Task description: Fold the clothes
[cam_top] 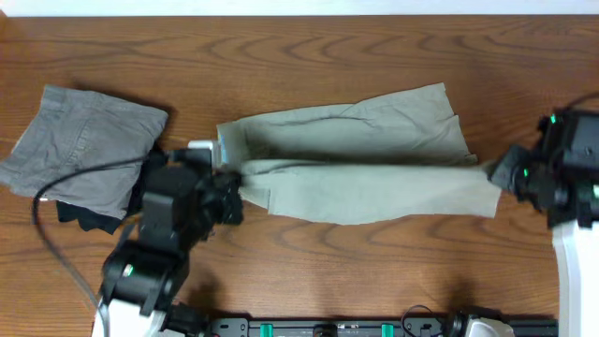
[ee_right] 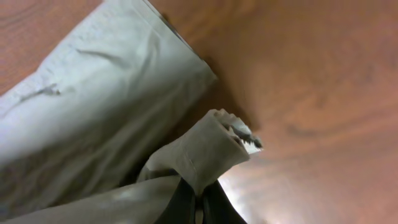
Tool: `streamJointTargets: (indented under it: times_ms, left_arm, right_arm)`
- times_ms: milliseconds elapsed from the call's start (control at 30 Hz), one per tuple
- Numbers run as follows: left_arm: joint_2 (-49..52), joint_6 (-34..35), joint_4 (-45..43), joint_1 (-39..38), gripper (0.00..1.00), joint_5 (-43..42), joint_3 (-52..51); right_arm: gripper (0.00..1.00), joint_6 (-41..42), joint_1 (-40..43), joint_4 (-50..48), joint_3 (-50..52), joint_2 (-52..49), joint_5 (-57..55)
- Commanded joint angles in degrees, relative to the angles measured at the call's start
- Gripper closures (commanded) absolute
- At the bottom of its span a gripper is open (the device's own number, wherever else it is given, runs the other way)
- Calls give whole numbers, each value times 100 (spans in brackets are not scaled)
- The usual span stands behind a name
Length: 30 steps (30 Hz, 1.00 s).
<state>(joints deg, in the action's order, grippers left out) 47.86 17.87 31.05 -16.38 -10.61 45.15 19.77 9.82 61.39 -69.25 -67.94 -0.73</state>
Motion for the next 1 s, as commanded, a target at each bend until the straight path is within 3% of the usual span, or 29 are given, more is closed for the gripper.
streamJointTargets:
  times_ms: [0, 333, 667, 967]
  left_arm:
    - [546, 22, -330, 39, 94, 535, 127]
    - [1622, 48, -1196, 39, 94, 1185, 127]
    - [2111, 46, -1600, 39, 94, 2048, 127]
    - [2590, 44, -2017, 46, 93, 2076, 127]
  right_arm:
    - [98, -273, 22, -422, -192, -363, -195]
    - [99, -529, -214, -1908, -192, -1106, 271]
    - [99, -527, -813, -2656, -192, -1961, 262]
    - [99, -531, -868, -3117, -192, -2546, 221]
